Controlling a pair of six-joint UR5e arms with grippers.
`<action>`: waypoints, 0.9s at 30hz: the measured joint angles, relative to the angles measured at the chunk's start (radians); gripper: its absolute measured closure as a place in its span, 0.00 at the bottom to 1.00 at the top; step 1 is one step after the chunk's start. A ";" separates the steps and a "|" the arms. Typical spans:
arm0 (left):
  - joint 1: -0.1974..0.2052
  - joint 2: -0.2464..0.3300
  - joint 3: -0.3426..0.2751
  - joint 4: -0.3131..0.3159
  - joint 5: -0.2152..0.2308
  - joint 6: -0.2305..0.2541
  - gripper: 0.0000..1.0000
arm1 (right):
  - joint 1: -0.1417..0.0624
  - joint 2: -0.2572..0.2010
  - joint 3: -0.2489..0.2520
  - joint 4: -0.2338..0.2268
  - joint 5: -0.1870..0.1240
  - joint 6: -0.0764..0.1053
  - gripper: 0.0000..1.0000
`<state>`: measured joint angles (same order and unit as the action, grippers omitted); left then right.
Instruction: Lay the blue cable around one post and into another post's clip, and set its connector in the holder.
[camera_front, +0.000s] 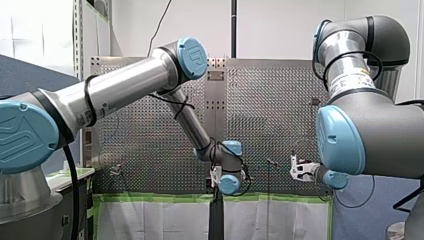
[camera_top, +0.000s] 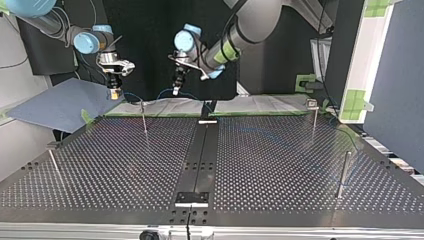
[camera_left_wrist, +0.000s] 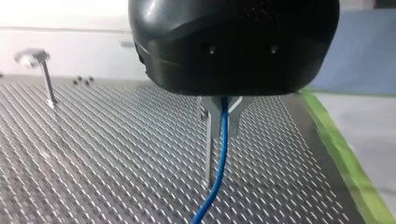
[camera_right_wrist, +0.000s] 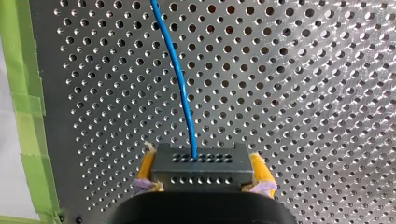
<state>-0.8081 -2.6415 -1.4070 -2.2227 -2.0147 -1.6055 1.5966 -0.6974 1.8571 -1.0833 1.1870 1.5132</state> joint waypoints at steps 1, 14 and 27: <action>-0.005 0.000 0.001 0.007 0.001 -0.003 1.00 | 0.000 0.000 0.000 0.000 0.000 0.000 1.00; -0.036 -0.003 0.045 0.006 -0.001 -0.042 1.00 | -0.011 0.000 0.000 0.001 0.027 0.000 1.00; -0.038 -0.039 0.105 -0.060 -0.027 -0.053 1.00 | -0.046 -0.001 -0.010 0.005 0.044 0.050 1.00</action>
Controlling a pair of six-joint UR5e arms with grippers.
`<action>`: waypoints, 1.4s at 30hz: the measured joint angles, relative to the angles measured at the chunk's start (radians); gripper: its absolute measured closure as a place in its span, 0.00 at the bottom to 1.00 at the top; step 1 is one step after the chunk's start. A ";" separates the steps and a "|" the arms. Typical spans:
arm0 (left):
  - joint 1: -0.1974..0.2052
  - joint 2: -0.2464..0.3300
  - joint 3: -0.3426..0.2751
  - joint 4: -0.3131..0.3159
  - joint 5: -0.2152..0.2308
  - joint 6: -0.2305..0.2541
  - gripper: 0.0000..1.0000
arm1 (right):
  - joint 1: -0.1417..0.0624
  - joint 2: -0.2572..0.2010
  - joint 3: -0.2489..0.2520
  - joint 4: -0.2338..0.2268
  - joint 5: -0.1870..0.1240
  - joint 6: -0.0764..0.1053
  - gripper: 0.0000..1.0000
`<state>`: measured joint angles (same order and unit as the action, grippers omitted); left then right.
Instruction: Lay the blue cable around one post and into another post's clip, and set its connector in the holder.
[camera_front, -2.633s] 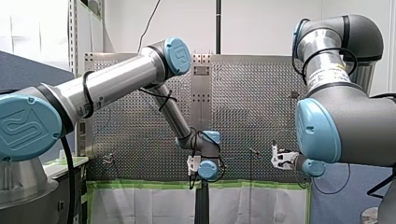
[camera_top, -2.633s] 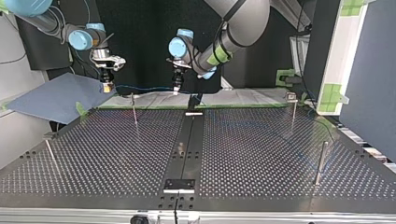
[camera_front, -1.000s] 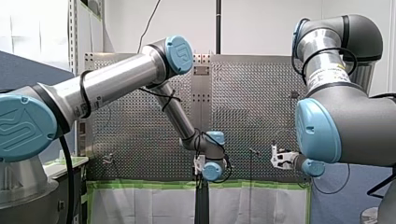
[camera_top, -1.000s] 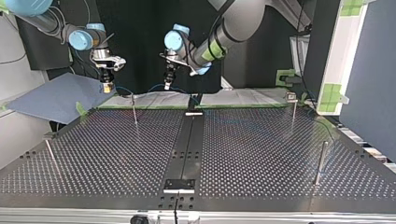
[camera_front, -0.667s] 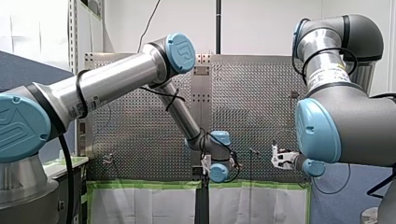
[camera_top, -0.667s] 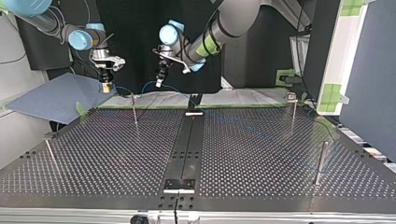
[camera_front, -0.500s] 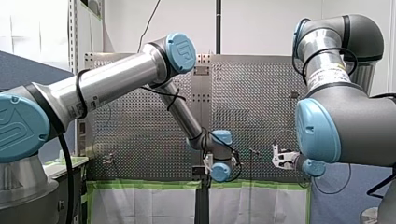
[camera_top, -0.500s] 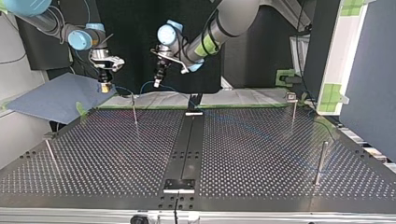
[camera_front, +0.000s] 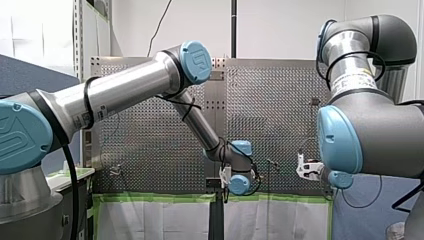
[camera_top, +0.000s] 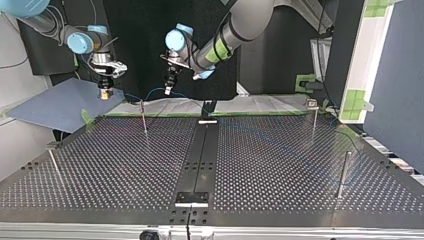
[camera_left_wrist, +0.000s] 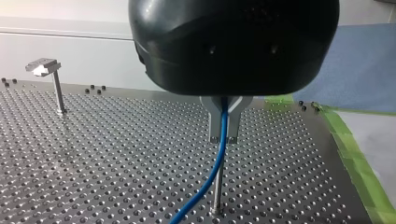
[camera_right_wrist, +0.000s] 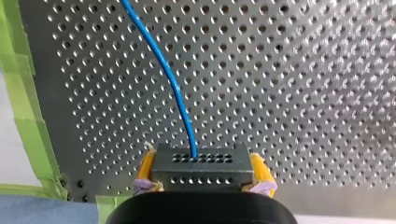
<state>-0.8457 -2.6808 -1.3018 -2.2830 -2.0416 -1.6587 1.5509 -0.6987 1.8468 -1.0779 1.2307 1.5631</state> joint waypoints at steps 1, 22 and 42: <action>0.000 0.000 0.001 0.000 0.000 0.000 1.00 | -0.003 0.000 -0.002 0.000 0.001 0.004 1.00; -0.032 -0.001 0.022 0.000 0.003 -0.014 1.00 | -0.033 0.000 -0.031 0.019 -0.002 0.038 1.00; -0.044 -0.002 0.034 -0.013 -0.003 -0.016 1.00 | -0.044 0.001 -0.031 0.025 0.054 0.081 1.00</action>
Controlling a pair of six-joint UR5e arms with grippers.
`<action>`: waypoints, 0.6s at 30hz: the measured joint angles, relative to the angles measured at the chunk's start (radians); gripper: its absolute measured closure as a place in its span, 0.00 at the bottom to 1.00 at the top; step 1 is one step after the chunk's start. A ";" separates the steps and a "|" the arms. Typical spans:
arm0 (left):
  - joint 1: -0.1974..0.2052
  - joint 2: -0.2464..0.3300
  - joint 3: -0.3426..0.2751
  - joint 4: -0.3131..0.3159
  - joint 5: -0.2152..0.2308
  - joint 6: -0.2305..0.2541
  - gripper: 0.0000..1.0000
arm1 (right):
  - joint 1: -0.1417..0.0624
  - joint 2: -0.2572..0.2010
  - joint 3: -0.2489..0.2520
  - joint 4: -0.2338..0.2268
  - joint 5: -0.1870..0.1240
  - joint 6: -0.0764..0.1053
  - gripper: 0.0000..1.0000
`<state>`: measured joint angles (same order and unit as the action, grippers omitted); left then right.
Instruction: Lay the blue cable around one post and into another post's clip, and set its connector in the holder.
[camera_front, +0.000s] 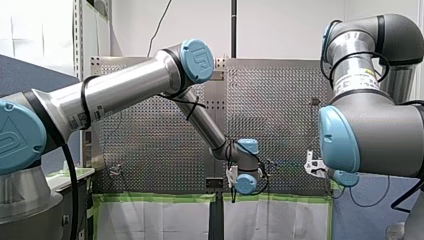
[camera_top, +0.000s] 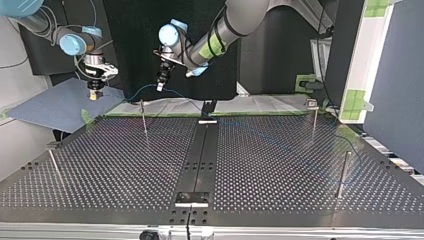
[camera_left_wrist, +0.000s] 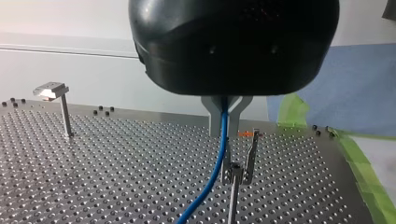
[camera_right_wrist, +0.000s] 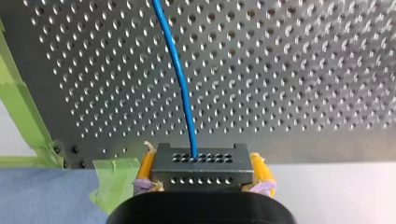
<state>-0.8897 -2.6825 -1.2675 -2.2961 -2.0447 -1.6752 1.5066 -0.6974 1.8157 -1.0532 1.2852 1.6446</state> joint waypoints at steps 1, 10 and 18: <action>-0.001 0.000 0.000 -0.001 0.000 0.001 1.00 | -0.001 0.000 0.000 0.000 0.004 0.003 1.00; -0.011 0.000 -0.001 -0.011 -0.002 0.012 1.00 | -0.008 0.000 0.000 -0.008 0.030 0.029 1.00; -0.016 0.000 -0.001 -0.016 0.002 0.016 1.00 | -0.007 0.001 0.000 -0.007 0.045 0.051 1.00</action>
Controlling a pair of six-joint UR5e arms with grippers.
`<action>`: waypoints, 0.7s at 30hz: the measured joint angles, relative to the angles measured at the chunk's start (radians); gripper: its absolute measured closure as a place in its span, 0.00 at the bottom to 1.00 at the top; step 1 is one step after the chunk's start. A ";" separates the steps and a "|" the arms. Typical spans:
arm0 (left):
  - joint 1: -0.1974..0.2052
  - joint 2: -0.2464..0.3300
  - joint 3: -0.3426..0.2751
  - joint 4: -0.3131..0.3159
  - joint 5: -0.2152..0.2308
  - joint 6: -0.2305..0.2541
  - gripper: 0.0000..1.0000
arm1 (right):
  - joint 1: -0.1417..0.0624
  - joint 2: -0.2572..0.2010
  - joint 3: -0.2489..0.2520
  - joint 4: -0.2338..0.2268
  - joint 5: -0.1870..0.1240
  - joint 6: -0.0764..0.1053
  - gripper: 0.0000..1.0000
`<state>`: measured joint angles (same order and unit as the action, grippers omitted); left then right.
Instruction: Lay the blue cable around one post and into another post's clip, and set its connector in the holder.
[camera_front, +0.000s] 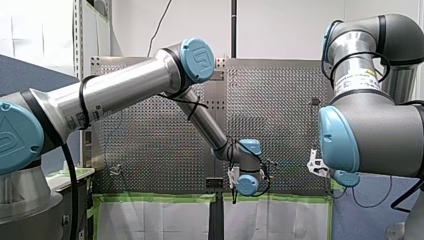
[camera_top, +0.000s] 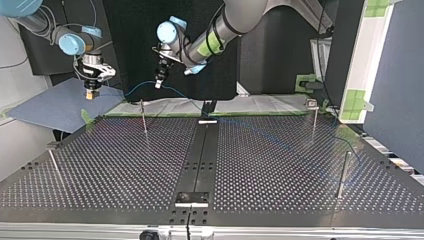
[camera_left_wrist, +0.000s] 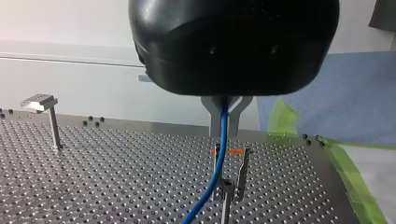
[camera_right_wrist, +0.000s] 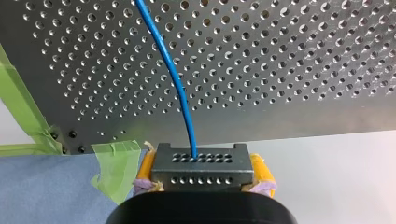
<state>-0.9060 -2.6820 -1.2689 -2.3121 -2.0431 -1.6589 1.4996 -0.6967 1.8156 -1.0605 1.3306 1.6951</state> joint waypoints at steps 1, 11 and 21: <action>0.000 0.000 0.000 0.000 0.002 -0.001 1.00 | 0.000 0.000 0.000 -0.001 0.001 0.001 1.00; 0.003 -0.008 -0.011 0.003 0.010 -0.003 1.00 | -0.001 0.000 0.000 -0.014 0.002 0.032 1.00; 0.033 -0.033 -0.003 0.018 0.027 -0.021 1.00 | 0.006 0.001 0.000 -0.019 -0.001 0.030 1.00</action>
<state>-0.8734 -2.7146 -1.2716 -2.2937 -2.0156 -1.6798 1.5055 -0.6962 1.8158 -1.0797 1.3301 1.7252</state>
